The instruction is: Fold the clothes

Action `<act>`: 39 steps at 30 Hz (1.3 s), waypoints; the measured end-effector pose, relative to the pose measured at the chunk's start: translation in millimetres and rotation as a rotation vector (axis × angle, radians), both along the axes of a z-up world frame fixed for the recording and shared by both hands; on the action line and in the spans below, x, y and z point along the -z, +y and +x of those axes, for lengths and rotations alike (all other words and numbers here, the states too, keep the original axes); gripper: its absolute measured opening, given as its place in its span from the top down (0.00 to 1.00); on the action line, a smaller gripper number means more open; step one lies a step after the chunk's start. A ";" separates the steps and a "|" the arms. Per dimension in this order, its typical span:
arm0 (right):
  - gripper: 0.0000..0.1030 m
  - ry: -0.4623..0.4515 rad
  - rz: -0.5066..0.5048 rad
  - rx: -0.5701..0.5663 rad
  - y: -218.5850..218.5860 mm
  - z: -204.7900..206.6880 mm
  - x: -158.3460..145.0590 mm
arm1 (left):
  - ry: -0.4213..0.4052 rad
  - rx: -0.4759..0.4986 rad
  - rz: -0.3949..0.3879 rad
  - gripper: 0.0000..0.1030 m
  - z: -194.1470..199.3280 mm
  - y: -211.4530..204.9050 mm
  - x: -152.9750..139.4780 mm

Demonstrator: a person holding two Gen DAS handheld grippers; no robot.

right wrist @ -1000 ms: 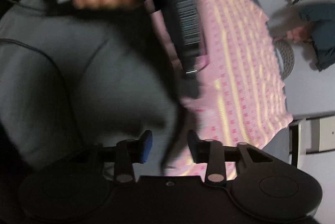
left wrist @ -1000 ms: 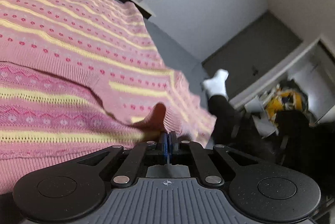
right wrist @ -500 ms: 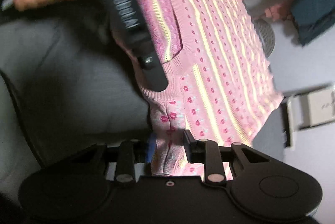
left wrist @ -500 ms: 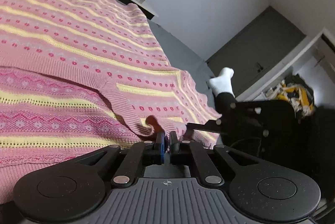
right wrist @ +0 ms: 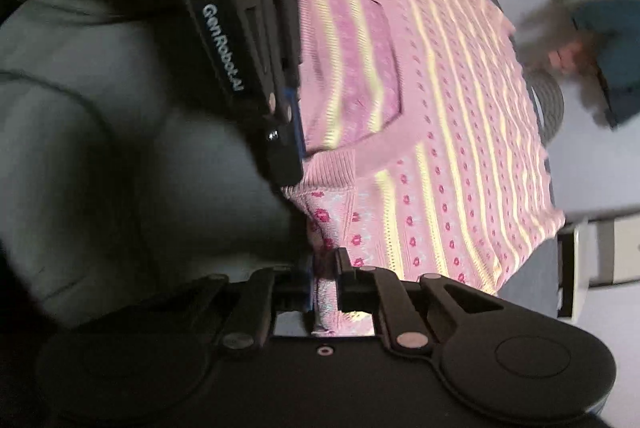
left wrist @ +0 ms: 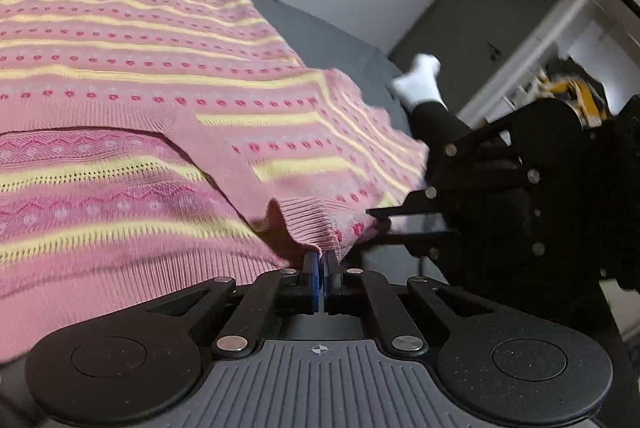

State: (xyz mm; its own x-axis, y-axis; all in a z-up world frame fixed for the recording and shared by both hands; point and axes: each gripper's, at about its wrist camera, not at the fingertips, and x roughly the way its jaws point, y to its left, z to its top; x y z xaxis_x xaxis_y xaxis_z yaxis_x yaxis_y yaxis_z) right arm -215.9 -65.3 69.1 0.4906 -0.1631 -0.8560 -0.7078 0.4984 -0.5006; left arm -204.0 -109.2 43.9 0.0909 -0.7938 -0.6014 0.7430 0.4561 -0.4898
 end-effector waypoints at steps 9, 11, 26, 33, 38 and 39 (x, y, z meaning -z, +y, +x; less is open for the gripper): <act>0.94 0.072 0.018 0.005 -1.0 -5.3 18.0 | -0.058 0.058 0.123 0.99 -20.6 15.3 -2.7; 0.94 0.063 0.022 0.006 -3.0 -7.0 20.6 | -0.080 0.070 0.105 0.98 -22.0 16.4 -6.3; 0.58 -0.211 0.295 0.496 -124.4 139.2 -49.4 | -0.294 0.111 -0.005 0.98 -25.5 -29.6 -33.8; 0.58 -0.349 0.391 0.769 -210.8 273.5 -56.8 | -0.247 0.080 -0.018 0.98 -11.9 -37.8 -14.2; 0.54 -0.328 0.472 1.034 -285.6 372.6 -42.6 | -0.200 0.066 -0.043 0.98 -3.7 -36.8 -5.2; 0.50 -0.319 0.504 1.106 -301.4 383.2 -38.4 | -0.207 0.067 -0.042 0.98 -2.7 -38.1 -3.8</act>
State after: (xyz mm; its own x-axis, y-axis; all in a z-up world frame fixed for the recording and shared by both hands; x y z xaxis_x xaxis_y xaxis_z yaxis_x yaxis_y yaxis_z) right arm 167.2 -366.7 107.5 0.4964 -0.3079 -0.8116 0.3275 0.9323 -0.1533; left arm -206.7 -147.3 47.7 0.1553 -0.8264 -0.5413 0.8575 0.3848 -0.3415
